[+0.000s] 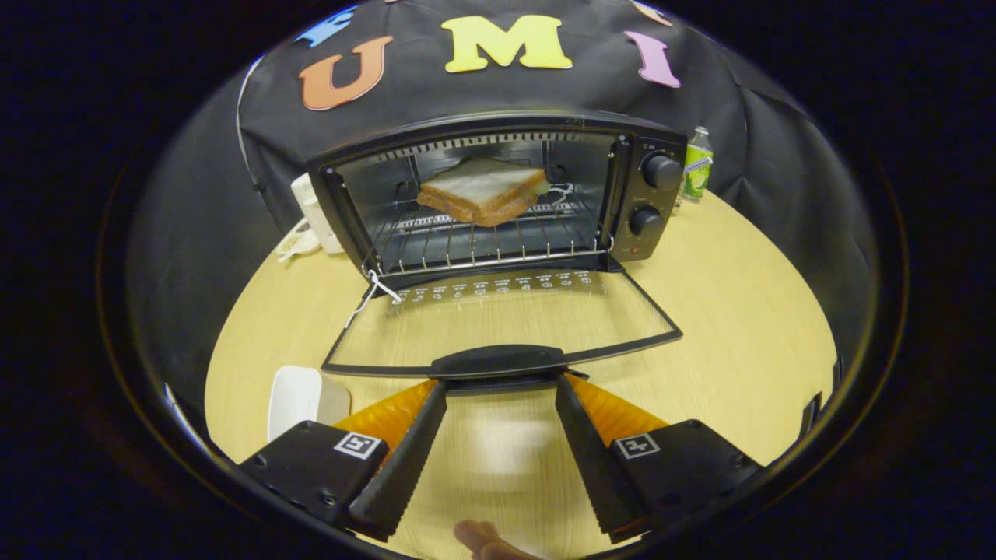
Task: Open the toaster oven, put the food inside, and close the toaster oven door.
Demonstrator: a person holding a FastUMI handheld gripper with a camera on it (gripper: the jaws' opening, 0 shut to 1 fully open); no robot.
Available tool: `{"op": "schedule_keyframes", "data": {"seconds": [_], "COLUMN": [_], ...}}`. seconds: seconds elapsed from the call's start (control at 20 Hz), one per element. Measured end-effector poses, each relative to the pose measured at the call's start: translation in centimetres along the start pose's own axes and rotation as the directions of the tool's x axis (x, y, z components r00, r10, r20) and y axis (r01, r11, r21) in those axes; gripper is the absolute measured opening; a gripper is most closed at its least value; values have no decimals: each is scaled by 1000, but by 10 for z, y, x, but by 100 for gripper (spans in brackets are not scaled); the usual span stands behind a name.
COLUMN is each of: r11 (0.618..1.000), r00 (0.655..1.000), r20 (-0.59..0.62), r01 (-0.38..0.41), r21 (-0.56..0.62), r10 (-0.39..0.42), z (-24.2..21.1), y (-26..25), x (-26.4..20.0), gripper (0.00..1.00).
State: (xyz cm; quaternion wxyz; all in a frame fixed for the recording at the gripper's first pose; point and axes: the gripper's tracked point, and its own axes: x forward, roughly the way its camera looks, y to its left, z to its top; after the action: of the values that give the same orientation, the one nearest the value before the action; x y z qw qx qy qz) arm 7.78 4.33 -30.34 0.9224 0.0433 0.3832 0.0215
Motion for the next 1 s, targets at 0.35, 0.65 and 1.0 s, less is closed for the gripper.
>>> {"op": "schedule_keyframes", "data": {"seconds": [0.35, 0.65, 1.0], "r11": [1000, 1000, 998], "r00": [998, 979, 909], "r20": [68, 203, 416], "r01": [4, -19, -42], "r21": [-4, 17, 54], "r10": [-4, 15, 16], "z": [12, 37, 77], "y": [1, 4, 4], "x": [-11, -27, -46], "gripper": [94, 94, 92]}}
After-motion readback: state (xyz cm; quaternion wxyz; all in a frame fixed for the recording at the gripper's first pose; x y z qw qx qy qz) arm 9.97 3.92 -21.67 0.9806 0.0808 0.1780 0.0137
